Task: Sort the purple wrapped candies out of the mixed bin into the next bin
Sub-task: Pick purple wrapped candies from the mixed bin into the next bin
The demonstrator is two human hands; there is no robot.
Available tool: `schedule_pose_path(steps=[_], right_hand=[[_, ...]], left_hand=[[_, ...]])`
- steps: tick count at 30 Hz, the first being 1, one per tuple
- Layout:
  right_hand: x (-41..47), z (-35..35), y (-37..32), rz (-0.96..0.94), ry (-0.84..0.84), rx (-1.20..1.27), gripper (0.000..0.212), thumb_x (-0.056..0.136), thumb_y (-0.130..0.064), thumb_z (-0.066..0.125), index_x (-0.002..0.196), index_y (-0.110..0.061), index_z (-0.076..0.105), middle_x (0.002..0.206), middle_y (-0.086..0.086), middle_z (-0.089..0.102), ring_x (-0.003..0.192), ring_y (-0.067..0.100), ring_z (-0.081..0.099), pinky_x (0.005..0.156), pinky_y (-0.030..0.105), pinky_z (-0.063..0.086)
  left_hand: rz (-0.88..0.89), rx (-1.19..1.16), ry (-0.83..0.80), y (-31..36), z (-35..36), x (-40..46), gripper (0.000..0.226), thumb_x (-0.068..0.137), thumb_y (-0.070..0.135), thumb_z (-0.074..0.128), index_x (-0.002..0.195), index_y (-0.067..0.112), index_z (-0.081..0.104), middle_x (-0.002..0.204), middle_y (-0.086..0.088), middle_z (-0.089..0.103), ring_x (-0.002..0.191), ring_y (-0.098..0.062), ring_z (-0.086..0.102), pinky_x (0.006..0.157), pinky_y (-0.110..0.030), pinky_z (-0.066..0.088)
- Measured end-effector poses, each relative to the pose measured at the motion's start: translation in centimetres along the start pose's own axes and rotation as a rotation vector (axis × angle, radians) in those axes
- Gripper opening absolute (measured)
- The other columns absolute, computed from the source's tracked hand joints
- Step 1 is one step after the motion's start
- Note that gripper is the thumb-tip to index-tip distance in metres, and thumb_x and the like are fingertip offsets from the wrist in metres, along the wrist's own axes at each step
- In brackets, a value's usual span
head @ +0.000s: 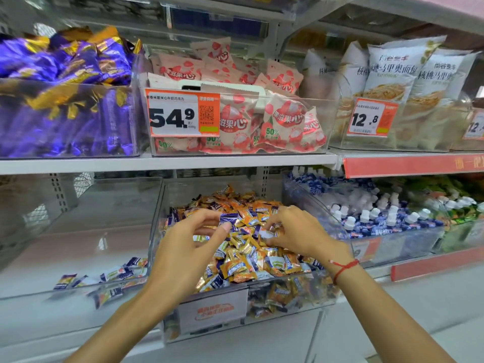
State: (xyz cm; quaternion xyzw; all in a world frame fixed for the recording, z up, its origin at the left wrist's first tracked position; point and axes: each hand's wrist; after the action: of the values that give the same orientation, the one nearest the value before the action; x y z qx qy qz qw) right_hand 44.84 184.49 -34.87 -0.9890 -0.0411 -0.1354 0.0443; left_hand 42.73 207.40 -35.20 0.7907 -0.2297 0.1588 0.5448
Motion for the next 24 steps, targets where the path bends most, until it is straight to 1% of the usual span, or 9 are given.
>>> schedule_pose_path(steps=[2, 4, 7, 9, 12, 16, 19, 21, 24], right_hand=[[0.1, -0.6, -0.1, 0.046, 0.042, 0.178, 0.029, 0.087, -0.042, 0.067, 0.112, -0.028, 0.065, 0.107, -0.003, 0.053, 0.106, 0.016, 0.052, 0.082, 0.03, 0.042], [0.1, -1.6, -1.4, 0.04, 0.068, 0.392, 0.03, 0.091, -0.038, 0.062, 0.117, -0.023, 0.06, 0.111, -0.002, 0.05, 0.103, 0.016, 0.052, 0.083, 0.028, 0.042], [-0.4, -2.6, -6.1, -0.108, 0.001, 0.573, 0.027, 0.098, -0.032, 0.052, 0.122, -0.022, 0.051, 0.119, -0.003, 0.047, 0.11, 0.019, 0.051, 0.087, 0.029, 0.042], [-0.4, -2.4, -9.9, -0.232, -0.044, 0.602, 0.027, 0.101, -0.031, 0.047, 0.126, -0.022, 0.048, 0.121, -0.004, 0.044, 0.108, 0.019, 0.048, 0.084, 0.026, 0.037], [1.4, -1.1, -15.1, -0.354, 0.017, 0.608, 0.026, 0.101, -0.024, 0.047, 0.126, -0.015, 0.05, 0.119, 0.003, 0.046, 0.109, 0.017, 0.044, 0.084, 0.025, 0.034], [4.5, 1.6, -20.0, -0.434, 0.075, 0.358, 0.028, 0.1, -0.023, 0.047, 0.125, -0.012, 0.051, 0.122, 0.008, 0.048, 0.112, 0.024, 0.042, 0.089, 0.037, 0.033], [5.6, 3.0, -21.2, -0.412, -0.022, 0.173, 0.041, 0.102, -0.028, 0.04, 0.141, -0.016, 0.04, 0.14, 0.007, 0.04, 0.13, 0.026, 0.031, 0.11, 0.042, 0.019], [5.2, 2.8, -20.5, -0.402, -0.087, 0.214, 0.048, 0.102, -0.034, 0.039, 0.147, -0.019, 0.035, 0.149, 0.005, 0.036, 0.14, 0.023, 0.022, 0.117, 0.046, 0.01], [3.5, 1.6, -17.4, -0.391, 0.028, 0.401, 0.037, 0.101, -0.027, 0.044, 0.138, -0.023, 0.05, 0.14, 0.0, 0.049, 0.133, 0.018, 0.033, 0.11, 0.039, 0.028]], left_hand=[[0.023, -0.006, 0.045, 0.1, -1.1, -0.3, 0.006, 0.086, 0.037, 0.066, 0.09, 0.04, 0.064, 0.088, 0.017, 0.069, 0.084, 0.003, 0.064, 0.064, -0.016, 0.052], [0.061, 0.033, 0.12, -0.2, -2.7, -0.8, 0.01, 0.084, 0.048, 0.068, 0.09, 0.041, 0.065, 0.085, 0.018, 0.07, 0.078, -0.003, 0.066, 0.069, -0.024, 0.054], [0.09, 0.122, 0.3, -1.6, -5.3, -1.9, 0.018, 0.081, 0.06, 0.059, 0.092, 0.046, 0.062, 0.085, 0.024, 0.067, 0.077, -0.004, 0.065, 0.072, -0.023, 0.05], [0.057, 0.201, 0.409, -3.0, -7.0, -2.2, 0.009, 0.086, 0.052, 0.063, 0.093, 0.048, 0.059, 0.086, 0.023, 0.067, 0.08, -0.004, 0.064, 0.072, -0.026, 0.049], [-0.068, 0.277, 0.495, -6.1, -9.7, -2.1, 0.012, 0.092, 0.036, 0.06, 0.103, 0.04, 0.06, 0.095, 0.016, 0.068, 0.089, -0.014, 0.065, 0.078, -0.038, 0.05], [-0.211, 0.414, 0.444, -10.1, -13.0, -1.8, 0.019, 0.096, 0.036, 0.053, 0.114, 0.036, 0.059, 0.102, 0.01, 0.069, 0.096, -0.018, 0.064, 0.079, -0.041, 0.052], [-0.245, 0.473, 0.324, -11.3, -13.7, -1.9, 0.024, 0.097, 0.036, 0.05, 0.12, 0.039, 0.059, 0.103, 0.013, 0.07, 0.1, -0.019, 0.065, 0.077, -0.04, 0.05], [-0.253, 0.517, 0.272, -11.0, -13.5, -1.8, 0.03, 0.098, 0.039, 0.047, 0.126, 0.039, 0.057, 0.113, 0.012, 0.068, 0.104, -0.021, 0.063, 0.078, -0.037, 0.047], [-0.187, 0.481, 0.257, -9.5, -12.1, -1.9, 0.03, 0.099, 0.039, 0.043, 0.126, 0.037, 0.056, 0.124, 0.013, 0.063, 0.112, -0.015, 0.058, 0.083, -0.034, 0.044]])
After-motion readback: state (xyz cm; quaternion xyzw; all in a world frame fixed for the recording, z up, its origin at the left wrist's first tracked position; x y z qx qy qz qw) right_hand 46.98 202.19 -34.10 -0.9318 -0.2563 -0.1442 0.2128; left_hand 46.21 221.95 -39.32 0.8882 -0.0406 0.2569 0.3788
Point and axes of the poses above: each hand's wrist, its own x-axis towards the middle knuckle, its own z-axis out of the palm, y = z × x
